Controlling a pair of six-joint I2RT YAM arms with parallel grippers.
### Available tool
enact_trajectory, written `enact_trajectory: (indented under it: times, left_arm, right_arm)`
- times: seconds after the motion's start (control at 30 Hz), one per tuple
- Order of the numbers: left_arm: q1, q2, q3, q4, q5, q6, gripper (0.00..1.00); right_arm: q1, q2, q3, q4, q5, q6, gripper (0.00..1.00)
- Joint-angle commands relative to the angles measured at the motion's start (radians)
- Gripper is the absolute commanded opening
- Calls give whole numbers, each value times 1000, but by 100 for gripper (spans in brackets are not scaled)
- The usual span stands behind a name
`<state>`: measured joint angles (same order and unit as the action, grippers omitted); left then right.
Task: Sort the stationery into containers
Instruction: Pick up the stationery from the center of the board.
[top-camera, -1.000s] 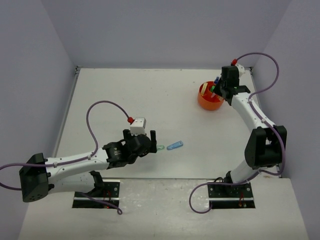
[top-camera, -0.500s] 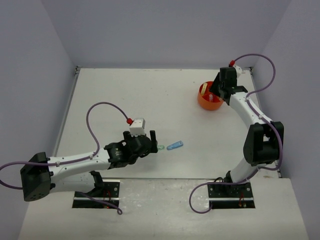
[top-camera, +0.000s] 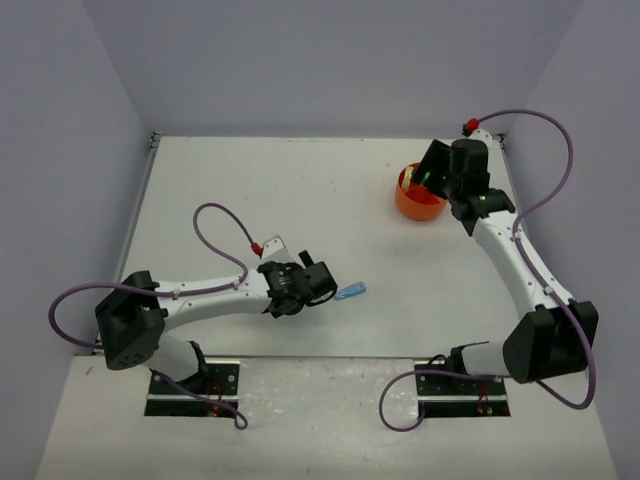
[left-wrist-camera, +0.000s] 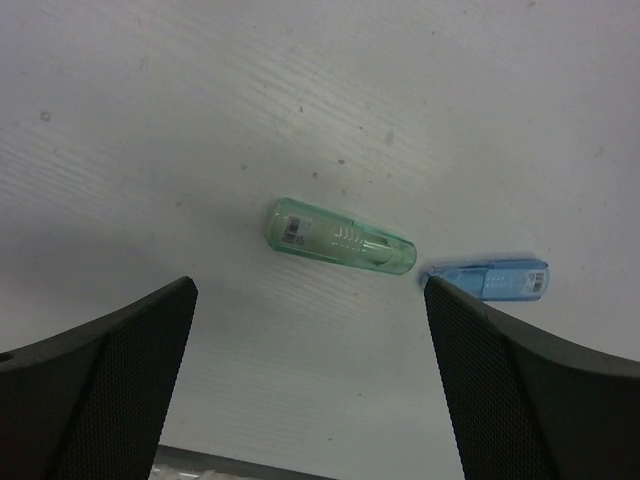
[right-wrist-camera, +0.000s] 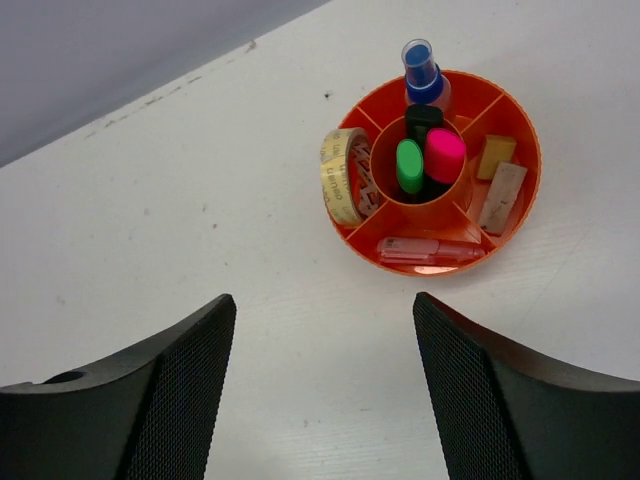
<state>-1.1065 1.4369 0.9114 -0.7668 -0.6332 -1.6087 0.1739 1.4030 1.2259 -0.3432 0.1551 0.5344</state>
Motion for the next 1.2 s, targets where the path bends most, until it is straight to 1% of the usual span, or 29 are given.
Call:
enact_trajectory:
  times: [0.0,0.03,0.07,0.1,0.17,0.2,0.23,0.3,0.33,0.37,0.4,0.43,0.57,0.7,0.77,0.97,1.17]
  left_arm:
    - [2,125,124,-162,-8,-226,96]
    - [2,170,160,-180,-17,-230,95]
    - [2,195,200,-175,-37,-199,94]
    - [2,252,226,-175,-49,-115,93]
    - [2,329,318,-157,-85,55,90]
    - [2,358,346,-169,-100,112,88]
    - [2,395,382,-244,-120,107,87]
    - [3,432,417,-402,-131,-112,90]
    - [2,434,431,-494,-125,-190,90]
    - [3,432,432,-547,-104,-224,91]
    - [4,423,425,-542,-103,-233,91]
    - [5,410,412,-508,-72,-242,92]
    - [8,417,421,-379,-7,-208,92]
    - [33,474,476,-346,25,-212,91]
    - [58,497,479,-336,56,-227,90]
    - [103,510,394,-210,127,-238,85]
    - [108,504,355,-205,174,-242,81]
  right_arm:
    - [2,-95,-55,10,-78,-3,80]
    - [2,-121,-73,16,-94,-4,85]
    - [1,-146,-88,23,-104,-8,88]
    - [2,-156,-92,23,-129,-19,98]
    - [1,-177,-95,17,-152,-34,99]
    - [1,-182,-93,12,-156,-38,99]
    - [1,-188,-88,0,-171,-40,99]
    - [1,-199,-92,6,-189,-41,99]
    - [1,-204,-100,15,-194,-39,99]
    - [1,-206,-109,31,-202,-37,99]
    - [1,-207,-109,32,-203,-36,99]
    - [1,-202,-111,37,-215,-34,99]
    - [2,-200,-113,40,-238,-36,99]
    - [1,-224,-125,52,-244,-42,99]
    - [1,-228,-133,62,-253,-42,99]
    - [1,-205,-132,70,-282,-44,99]
    - [1,-206,-132,74,-287,-43,99]
